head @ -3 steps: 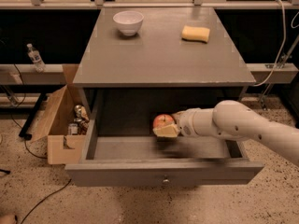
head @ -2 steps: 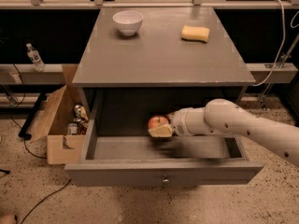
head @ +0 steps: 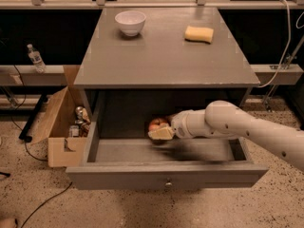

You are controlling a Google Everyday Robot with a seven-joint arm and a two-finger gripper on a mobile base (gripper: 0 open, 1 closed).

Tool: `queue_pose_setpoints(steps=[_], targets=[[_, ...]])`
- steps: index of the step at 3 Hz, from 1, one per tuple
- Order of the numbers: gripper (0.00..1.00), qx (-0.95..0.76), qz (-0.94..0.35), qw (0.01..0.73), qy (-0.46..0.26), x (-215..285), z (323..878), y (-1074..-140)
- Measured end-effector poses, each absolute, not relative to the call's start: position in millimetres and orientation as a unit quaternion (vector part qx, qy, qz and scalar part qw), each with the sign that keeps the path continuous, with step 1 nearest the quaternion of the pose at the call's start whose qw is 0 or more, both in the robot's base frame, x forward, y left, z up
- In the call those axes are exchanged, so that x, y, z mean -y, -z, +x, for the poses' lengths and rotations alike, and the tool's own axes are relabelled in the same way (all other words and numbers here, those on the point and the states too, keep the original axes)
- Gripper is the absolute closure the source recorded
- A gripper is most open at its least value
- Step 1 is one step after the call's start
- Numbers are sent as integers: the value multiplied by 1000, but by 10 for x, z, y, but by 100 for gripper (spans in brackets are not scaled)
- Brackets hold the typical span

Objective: Place apple into top drawer

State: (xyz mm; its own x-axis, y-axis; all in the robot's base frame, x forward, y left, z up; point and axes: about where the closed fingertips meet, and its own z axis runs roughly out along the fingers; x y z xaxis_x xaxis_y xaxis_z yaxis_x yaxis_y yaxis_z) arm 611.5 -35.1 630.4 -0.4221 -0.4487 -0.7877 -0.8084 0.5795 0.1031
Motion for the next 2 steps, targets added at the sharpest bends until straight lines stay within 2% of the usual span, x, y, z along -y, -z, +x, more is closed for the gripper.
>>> queue_pose_setpoints(steps=[1,2], targets=[[0,-809,-380,374,-247,450,6134,-6294],[0,-818,-358,386,-231,861,6155,-6411]])
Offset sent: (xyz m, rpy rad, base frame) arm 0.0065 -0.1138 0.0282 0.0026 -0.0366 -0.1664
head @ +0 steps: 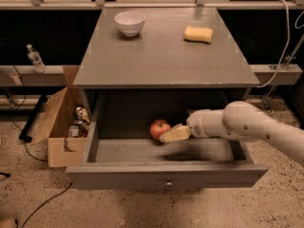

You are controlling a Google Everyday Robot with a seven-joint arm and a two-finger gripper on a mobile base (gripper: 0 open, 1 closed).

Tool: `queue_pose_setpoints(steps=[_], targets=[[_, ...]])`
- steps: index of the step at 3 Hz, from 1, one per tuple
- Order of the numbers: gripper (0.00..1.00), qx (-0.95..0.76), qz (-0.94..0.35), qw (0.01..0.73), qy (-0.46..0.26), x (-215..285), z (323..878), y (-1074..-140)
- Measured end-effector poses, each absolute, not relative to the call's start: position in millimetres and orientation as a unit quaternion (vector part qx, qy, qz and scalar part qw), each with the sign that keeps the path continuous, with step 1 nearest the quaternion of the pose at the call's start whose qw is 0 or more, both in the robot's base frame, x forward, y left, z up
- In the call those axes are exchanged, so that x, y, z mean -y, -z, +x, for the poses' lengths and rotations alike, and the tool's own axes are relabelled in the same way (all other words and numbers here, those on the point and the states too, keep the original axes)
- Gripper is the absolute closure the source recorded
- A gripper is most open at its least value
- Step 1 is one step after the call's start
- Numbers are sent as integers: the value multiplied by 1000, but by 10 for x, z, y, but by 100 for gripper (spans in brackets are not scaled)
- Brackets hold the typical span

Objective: Place apple into top drawer

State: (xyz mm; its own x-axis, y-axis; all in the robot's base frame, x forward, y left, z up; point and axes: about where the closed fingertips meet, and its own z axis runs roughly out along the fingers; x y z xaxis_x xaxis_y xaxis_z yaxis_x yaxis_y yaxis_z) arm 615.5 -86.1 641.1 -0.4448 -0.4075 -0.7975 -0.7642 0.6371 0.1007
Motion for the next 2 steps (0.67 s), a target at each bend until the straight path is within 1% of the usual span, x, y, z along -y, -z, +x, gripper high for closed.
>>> queue_pose_setpoints(steps=[1,2], targets=[[0,-830,-326,405,-199,1462,6120,-6650],[0,-839,-295,421,-178,1934,6065,-6892]])
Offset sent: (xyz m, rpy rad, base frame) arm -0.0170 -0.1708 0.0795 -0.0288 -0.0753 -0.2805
